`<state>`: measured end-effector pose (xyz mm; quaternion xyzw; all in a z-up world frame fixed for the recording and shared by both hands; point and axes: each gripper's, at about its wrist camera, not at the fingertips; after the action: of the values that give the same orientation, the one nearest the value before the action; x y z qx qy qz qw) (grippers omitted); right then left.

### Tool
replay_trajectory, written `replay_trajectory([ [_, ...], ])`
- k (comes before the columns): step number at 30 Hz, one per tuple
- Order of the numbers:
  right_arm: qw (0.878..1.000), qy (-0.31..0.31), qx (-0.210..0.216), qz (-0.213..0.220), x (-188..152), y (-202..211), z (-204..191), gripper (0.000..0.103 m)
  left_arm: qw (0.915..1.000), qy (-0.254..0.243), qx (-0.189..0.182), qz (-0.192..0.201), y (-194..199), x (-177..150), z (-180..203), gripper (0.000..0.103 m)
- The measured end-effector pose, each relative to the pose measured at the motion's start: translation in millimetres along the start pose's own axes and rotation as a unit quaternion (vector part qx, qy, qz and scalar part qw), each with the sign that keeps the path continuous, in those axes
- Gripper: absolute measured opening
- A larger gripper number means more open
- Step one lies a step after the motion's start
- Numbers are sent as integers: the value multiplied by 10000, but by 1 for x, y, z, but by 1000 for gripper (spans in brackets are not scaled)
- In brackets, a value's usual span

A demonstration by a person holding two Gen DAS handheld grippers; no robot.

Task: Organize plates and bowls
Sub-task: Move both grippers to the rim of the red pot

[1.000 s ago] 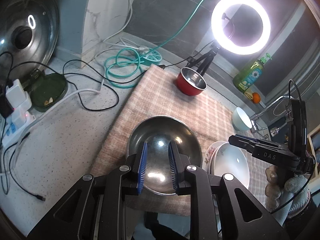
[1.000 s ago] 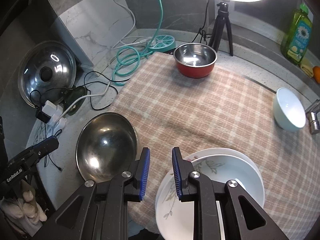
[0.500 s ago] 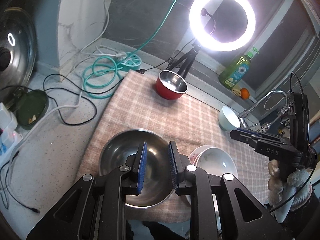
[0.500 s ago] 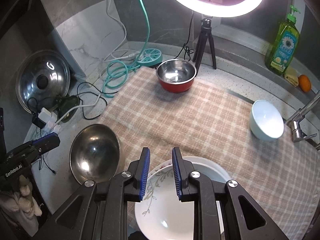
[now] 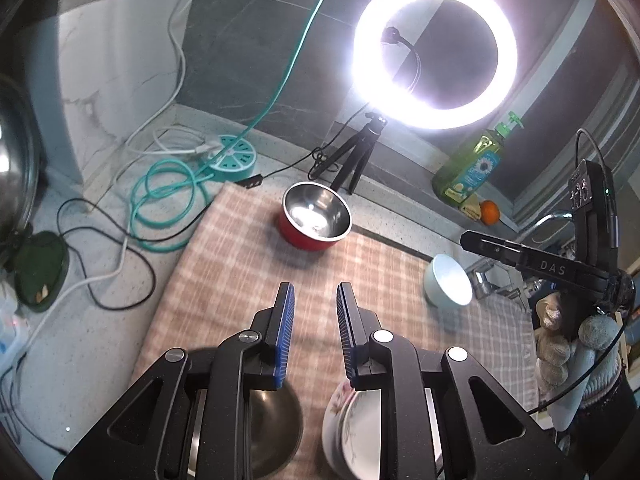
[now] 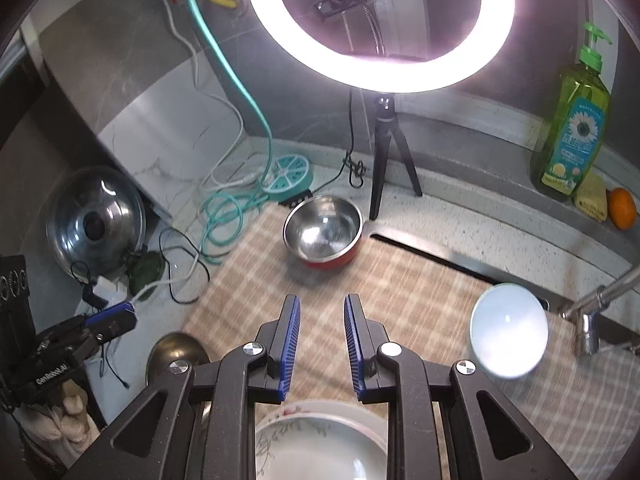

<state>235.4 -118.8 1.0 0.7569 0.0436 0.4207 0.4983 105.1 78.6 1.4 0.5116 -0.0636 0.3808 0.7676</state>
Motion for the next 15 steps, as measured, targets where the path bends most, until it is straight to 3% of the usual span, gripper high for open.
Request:
replay_trajectory([
  [8, 9994, -318, 72, -132, 14, -59, 41, 21, 9988, 320, 133, -335, -71, 33, 12, 20],
  [15, 9931, -952, 551, -409, 14, -111, 77, 21, 9970, 488, 325, -499, -116, 54, 11, 20],
])
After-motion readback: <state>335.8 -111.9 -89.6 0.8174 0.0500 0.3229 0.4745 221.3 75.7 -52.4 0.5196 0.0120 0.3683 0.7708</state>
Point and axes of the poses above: each gripper's, at about its wrist camera, not at the fingertips, and y roughly against the way its jaws point, z to its right, x to its top, and after that the axes turned 11 degrees about y, right-handed
